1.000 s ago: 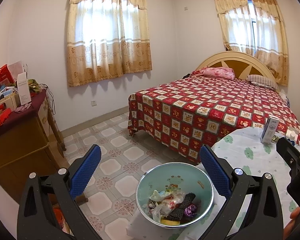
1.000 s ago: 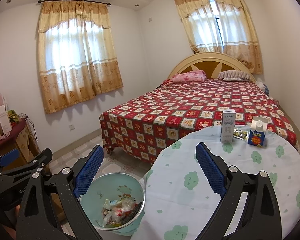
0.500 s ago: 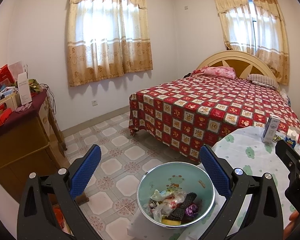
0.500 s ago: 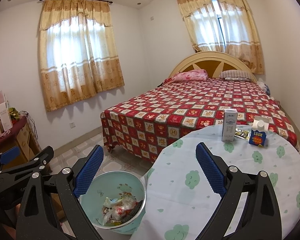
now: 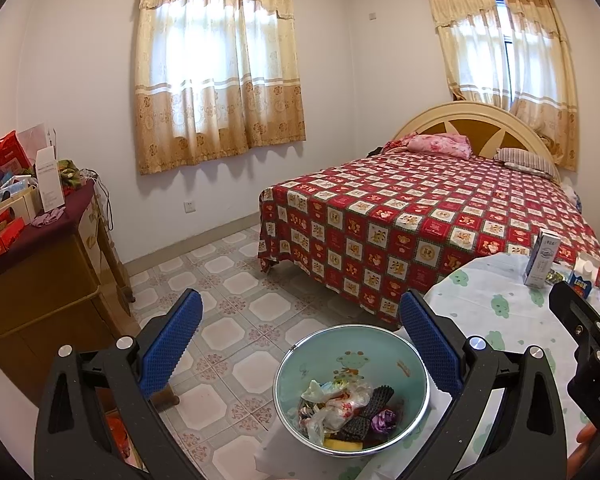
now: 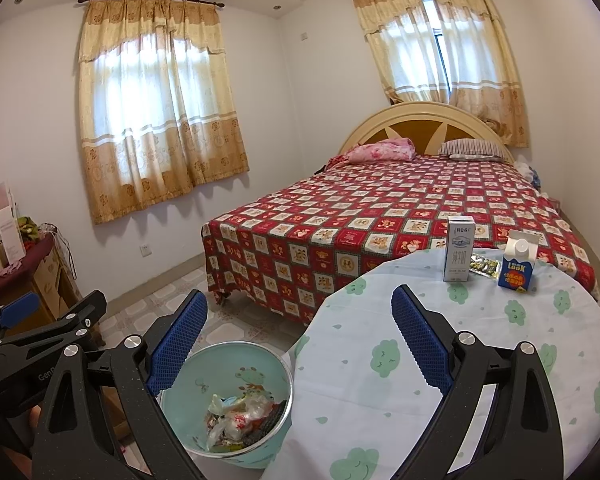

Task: Collect trash

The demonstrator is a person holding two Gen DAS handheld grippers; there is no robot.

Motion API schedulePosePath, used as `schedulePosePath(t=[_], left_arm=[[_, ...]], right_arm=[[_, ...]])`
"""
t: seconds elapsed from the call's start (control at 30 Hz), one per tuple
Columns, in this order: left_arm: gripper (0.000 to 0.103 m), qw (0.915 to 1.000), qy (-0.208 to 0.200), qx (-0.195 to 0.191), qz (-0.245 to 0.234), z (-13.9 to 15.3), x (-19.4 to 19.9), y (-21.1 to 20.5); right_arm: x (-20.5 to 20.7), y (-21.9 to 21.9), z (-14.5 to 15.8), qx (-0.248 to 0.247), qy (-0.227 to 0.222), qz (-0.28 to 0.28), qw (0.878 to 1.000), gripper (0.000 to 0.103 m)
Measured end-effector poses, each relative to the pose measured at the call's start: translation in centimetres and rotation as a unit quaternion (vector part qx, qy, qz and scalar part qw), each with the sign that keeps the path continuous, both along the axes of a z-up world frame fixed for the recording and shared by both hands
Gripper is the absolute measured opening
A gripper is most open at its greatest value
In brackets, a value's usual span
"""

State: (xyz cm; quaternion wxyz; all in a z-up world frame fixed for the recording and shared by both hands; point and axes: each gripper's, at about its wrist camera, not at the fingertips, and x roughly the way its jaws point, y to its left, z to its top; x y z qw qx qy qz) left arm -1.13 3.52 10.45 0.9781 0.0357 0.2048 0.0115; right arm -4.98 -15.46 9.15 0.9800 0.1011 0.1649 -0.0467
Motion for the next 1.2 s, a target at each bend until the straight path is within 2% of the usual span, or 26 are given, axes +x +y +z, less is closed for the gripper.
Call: schedulePosePath(t=[0.33, 0.4, 0.53, 0.6, 0.77, 0.87, 1.1, 1.2], left_arm=[[0.097, 1.0, 0.001, 0.001, 0.007, 0.1, 0.1, 0.3], [0.097, 0.9998, 0.006, -0.016, -0.003, 0.2, 0.2, 0.5], [0.097, 0.9948, 0.018, -0.092, -0.039, 0.0, 0.3, 1.9], [0.096, 0.9936, 0.025, -0.1, -0.047, -0.2, 0.5, 1.9], [0.096, 0.9958, 0.031, -0.081, -0.031, -0.5, 0.7, 1.4], [0.097, 0.998, 0.028, -0.055, -0.013, -0.5, 0.7, 1.0], [0.097, 0.9985, 0.039, -0.025, 0.028, -0.8, 1.3, 1.1], [0.097, 0.9984, 0.048, -0.02, 0.023, -1.0, 1.6, 0.9]], right_arm=[[0.1, 0.1, 0.0, 0.002, 0.002, -0.001, 1.0, 0.092], [0.0, 0.0, -0.1, 0.002, 0.002, -0.001, 1.0, 0.092], [0.0, -0.3, -0.1, 0.006, 0.002, -0.002, 1.0, 0.092], [0.0, -0.6, -0.1, 0.009, 0.003, -0.004, 1.0, 0.092], [-0.1, -0.6, 0.0, 0.009, 0.003, -0.004, 1.0, 0.092], [-0.1, -0.7, 0.0, 0.008, 0.004, -0.005, 1.0, 0.092], [0.0, -1.0, 0.0, 0.011, 0.008, -0.013, 1.0, 0.092], [0.1, -1.2, -0.1, 0.01, 0.014, -0.02, 1.0, 0.092]])
